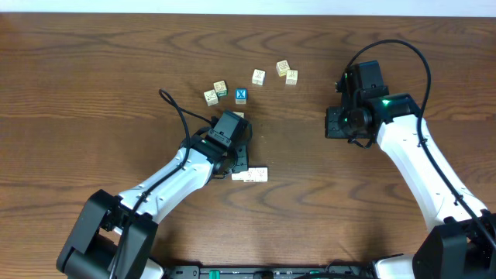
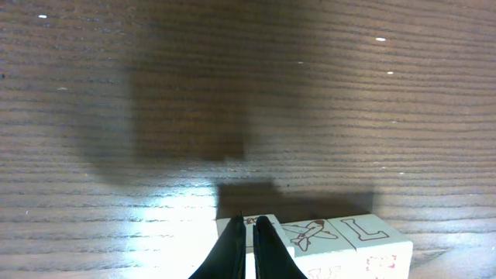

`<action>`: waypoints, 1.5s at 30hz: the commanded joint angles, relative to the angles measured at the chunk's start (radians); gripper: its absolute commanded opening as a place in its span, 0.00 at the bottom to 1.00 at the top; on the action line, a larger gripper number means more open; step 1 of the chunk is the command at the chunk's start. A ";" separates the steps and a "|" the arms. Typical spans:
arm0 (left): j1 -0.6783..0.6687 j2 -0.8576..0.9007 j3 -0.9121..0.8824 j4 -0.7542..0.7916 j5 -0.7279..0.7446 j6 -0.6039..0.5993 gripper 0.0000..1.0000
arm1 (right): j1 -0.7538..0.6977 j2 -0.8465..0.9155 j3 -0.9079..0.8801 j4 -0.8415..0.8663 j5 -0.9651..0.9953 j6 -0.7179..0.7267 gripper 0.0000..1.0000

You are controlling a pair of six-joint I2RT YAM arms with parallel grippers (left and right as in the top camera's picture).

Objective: Lift 3 blocks

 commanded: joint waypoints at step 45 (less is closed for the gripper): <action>-0.024 0.024 0.025 0.029 -0.065 -0.016 0.07 | -0.009 -0.007 -0.006 0.001 0.006 -0.010 0.01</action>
